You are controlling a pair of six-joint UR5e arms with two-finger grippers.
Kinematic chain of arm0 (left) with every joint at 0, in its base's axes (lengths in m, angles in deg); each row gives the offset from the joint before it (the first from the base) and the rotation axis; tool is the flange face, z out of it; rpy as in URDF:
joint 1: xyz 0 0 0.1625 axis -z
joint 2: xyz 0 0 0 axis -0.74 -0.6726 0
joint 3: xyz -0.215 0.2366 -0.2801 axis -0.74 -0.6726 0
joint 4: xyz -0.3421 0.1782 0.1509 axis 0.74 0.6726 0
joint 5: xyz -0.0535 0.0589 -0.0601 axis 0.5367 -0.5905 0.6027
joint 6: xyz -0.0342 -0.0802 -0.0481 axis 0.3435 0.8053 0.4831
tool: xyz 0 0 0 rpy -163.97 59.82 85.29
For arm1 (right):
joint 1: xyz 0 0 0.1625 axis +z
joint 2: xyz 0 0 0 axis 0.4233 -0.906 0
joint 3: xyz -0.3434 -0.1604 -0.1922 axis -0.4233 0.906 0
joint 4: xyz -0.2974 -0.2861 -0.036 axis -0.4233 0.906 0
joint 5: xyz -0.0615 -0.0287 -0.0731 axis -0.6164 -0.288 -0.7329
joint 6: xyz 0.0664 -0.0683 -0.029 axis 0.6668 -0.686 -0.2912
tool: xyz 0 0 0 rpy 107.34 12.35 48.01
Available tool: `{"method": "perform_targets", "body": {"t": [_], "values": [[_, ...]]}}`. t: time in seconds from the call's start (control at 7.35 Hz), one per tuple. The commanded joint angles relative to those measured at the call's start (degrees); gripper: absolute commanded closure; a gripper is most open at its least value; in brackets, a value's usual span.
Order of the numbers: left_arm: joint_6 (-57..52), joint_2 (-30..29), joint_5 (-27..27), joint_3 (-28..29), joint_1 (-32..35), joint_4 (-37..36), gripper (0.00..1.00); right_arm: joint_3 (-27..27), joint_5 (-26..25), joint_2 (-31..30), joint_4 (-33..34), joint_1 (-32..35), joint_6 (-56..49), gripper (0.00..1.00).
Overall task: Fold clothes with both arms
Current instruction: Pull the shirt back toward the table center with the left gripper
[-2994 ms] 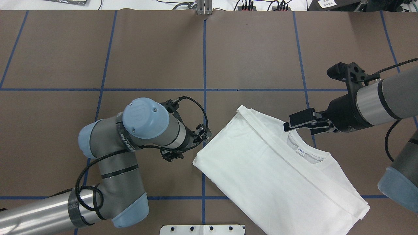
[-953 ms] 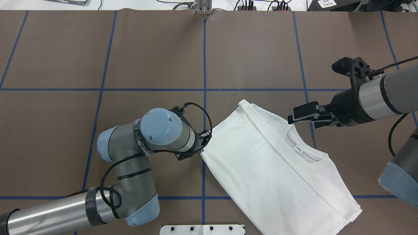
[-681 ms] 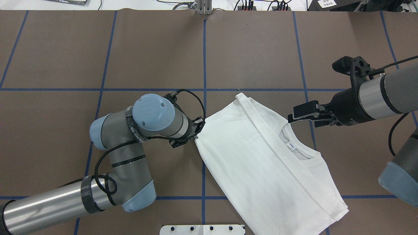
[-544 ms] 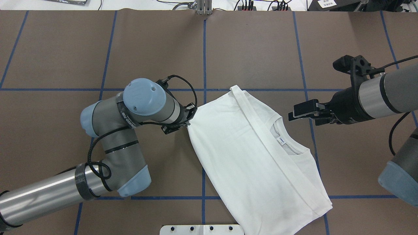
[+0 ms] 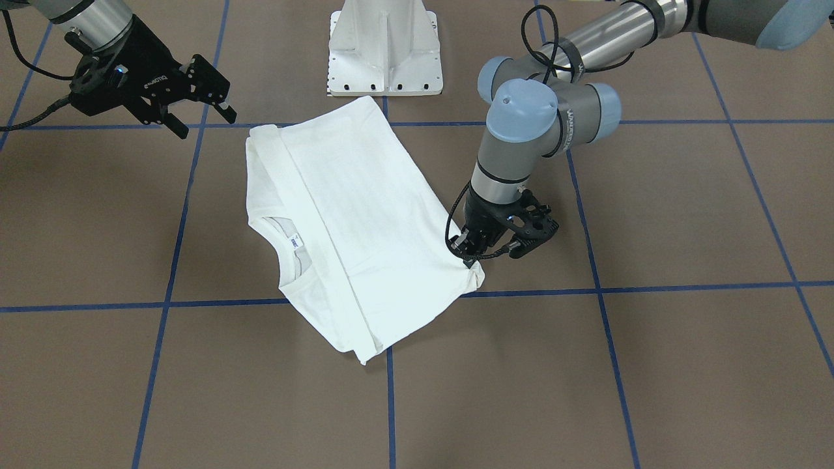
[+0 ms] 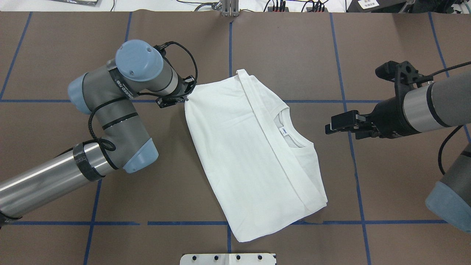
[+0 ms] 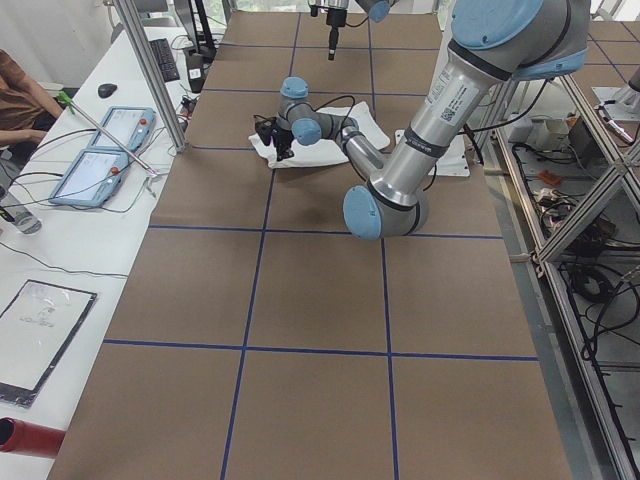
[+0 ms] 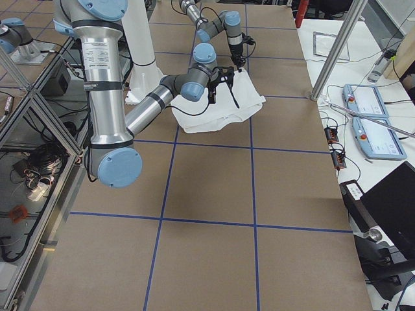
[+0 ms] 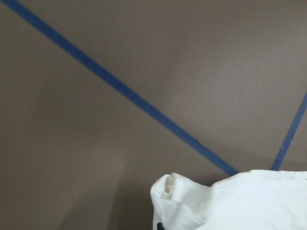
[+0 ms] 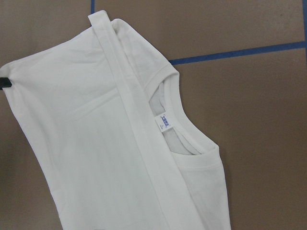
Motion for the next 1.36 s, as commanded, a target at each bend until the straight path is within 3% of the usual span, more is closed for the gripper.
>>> {"method": "perform_targets", "body": {"t": [0.0, 0.41, 0.54, 0.82, 0.95, 1.22], "values": [[-4.24, -6.08, -0.41, 11.32, 3.07, 5.66, 1.00, 0.02, -0.05, 0.00, 0.00, -0.01, 0.00, 0.00], [-4.33, -14.78, -4.96, 31.09, 3.16, 27.90, 1.00, 0.63, -0.05, 0.09, 0.00, -0.10, 0.00, 0.00], [-4.42, -15.07, -5.85, 33.06, 3.16, 32.22, 1.00, 0.55, -0.05, 0.26, 0.00, -0.10, 0.00, 0.00], [-5.57, -15.07, -8.13, 33.26, 3.17, 32.61, 0.96, 0.64, -0.05, 0.44, 0.00, -0.19, 0.00, 0.00], [-6.78, -14.99, -8.41, 33.26, 3.16, 32.44, 0.01, 0.64, -2.31, 0.44, 0.17, -0.36, 0.00, 0.00], [-8.90, -14.98, -8.41, 33.00, 3.77, 32.44, 0.00, 1.51, -4.97, 0.44, 0.61, -1.15, 0.00, 0.00]]}}
